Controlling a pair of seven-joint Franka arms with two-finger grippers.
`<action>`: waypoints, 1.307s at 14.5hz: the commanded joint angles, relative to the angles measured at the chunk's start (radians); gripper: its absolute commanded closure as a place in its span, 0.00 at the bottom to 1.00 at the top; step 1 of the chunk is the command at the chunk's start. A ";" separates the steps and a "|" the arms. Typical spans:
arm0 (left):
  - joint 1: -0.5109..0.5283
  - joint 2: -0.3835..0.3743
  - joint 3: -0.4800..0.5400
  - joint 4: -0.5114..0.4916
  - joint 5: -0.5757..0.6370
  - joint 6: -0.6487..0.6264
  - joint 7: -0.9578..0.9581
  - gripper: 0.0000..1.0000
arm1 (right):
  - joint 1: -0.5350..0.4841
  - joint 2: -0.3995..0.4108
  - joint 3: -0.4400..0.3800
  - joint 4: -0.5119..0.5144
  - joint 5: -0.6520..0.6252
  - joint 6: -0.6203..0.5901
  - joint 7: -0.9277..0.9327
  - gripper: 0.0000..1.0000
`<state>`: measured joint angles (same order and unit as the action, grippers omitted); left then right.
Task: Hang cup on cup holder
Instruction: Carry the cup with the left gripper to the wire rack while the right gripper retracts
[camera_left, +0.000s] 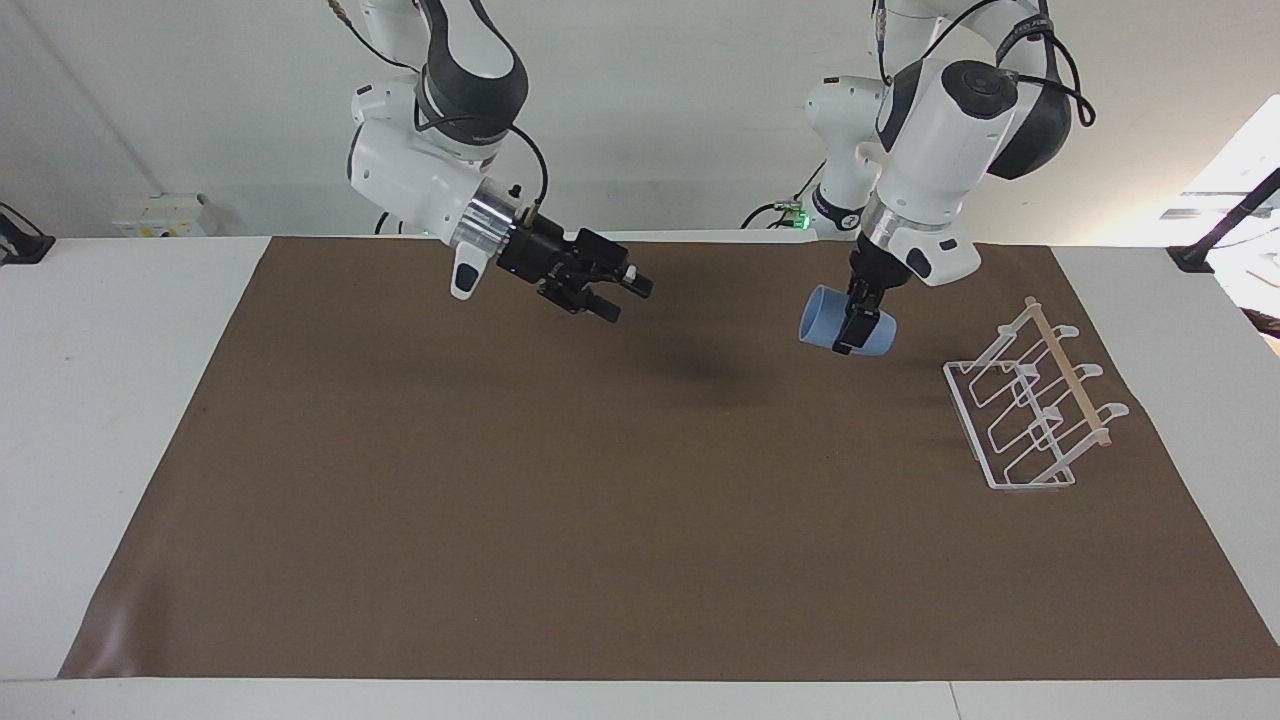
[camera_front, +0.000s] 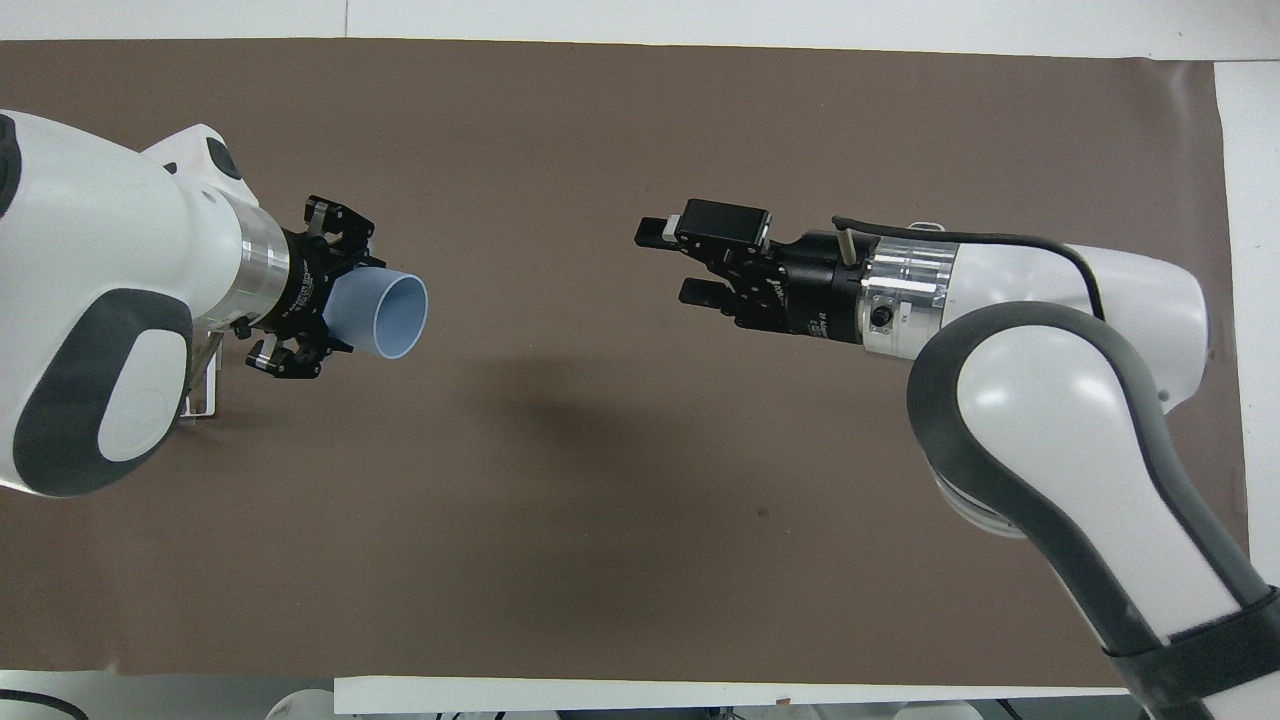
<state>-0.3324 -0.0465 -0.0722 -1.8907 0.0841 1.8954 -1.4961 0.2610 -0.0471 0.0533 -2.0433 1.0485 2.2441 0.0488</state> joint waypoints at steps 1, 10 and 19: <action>-0.020 0.032 -0.005 0.024 0.271 -0.096 -0.010 1.00 | -0.121 -0.004 0.011 0.006 -0.341 -0.114 -0.004 0.01; -0.097 0.290 -0.006 0.027 1.181 -0.473 -0.312 1.00 | -0.304 -0.027 0.006 0.271 -1.097 -0.577 -0.007 0.01; -0.038 0.496 0.008 0.068 1.385 -0.544 -0.622 1.00 | -0.336 0.012 -0.018 0.508 -1.139 -0.813 -0.014 0.01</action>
<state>-0.3986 0.4125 -0.0651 -1.8445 1.4317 1.3744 -2.0697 -0.0649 -0.0669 0.0275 -1.5672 -0.0901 1.4382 0.0375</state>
